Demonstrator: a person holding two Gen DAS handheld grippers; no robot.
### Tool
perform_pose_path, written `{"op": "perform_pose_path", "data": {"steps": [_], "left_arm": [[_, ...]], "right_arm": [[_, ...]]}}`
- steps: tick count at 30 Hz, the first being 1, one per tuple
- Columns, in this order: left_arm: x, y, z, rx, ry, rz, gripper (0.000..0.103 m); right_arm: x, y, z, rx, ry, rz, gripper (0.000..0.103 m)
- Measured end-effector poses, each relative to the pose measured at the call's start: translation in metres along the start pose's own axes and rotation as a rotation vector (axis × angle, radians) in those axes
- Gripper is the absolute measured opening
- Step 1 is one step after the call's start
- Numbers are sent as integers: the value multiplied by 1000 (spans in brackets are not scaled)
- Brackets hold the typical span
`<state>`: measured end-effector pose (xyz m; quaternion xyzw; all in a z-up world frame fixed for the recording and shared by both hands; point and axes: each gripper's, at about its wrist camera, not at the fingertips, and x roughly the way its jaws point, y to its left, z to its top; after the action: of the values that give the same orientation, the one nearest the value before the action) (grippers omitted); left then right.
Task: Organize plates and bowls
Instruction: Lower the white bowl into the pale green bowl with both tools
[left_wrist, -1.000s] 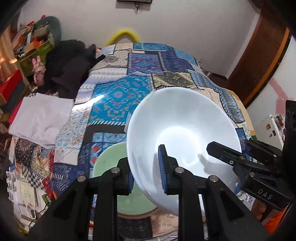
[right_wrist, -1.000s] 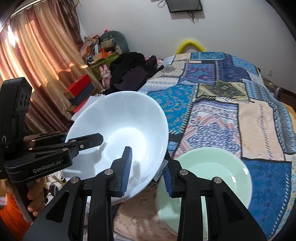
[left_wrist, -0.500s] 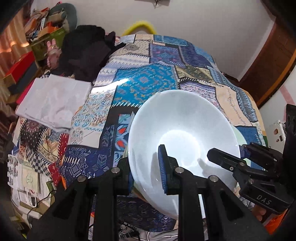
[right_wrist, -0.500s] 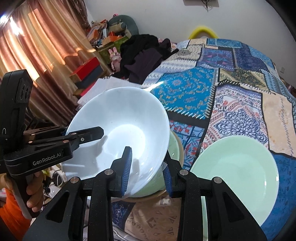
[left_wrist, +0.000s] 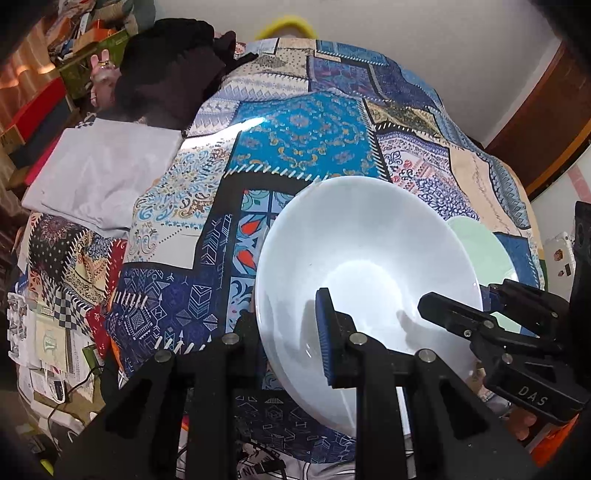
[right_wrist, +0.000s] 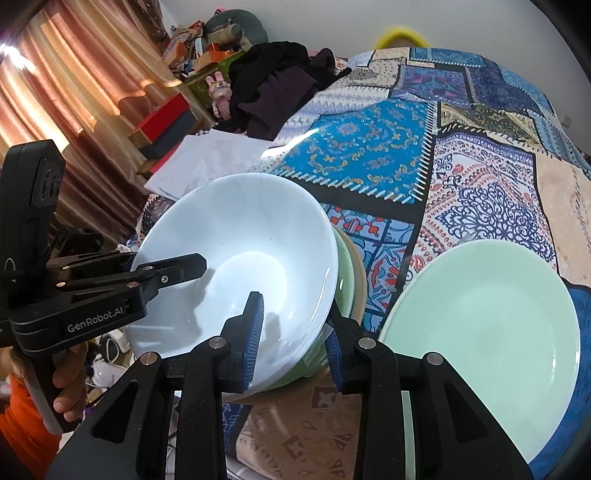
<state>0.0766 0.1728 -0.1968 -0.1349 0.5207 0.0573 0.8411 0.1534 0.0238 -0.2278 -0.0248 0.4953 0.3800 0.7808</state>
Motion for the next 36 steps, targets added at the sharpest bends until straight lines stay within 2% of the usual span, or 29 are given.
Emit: {"op": "perform_pose_path", "data": {"steps": [9,17,21,23,25,31,36], "left_arm": [[13,-2,0,13,33,-24,23],[11,-1,2,-6,49,-33,23],[3,-5,5,12,16,16,23],[-2,-4,7,14,-11,20,33],[-6,-1,10,11,-21,1,33],[-8,2,7,8,-32,30,33],[-8,12,-1,-9,-38,24,42]], "right_arm": [[-3,-7,1,15,-10,12,29],[-7,-7,-2,0,-23,-22,31],[-8,-13,-3,11,-23,-5,31],[-10,-11,-3,1,-31,-11,31],[-14,-10,-3,-7,-43,-18,31],[-14,-15,-3,4,-49,-28,33],[-4,-22,-4,31,-16,-26,34]]}}
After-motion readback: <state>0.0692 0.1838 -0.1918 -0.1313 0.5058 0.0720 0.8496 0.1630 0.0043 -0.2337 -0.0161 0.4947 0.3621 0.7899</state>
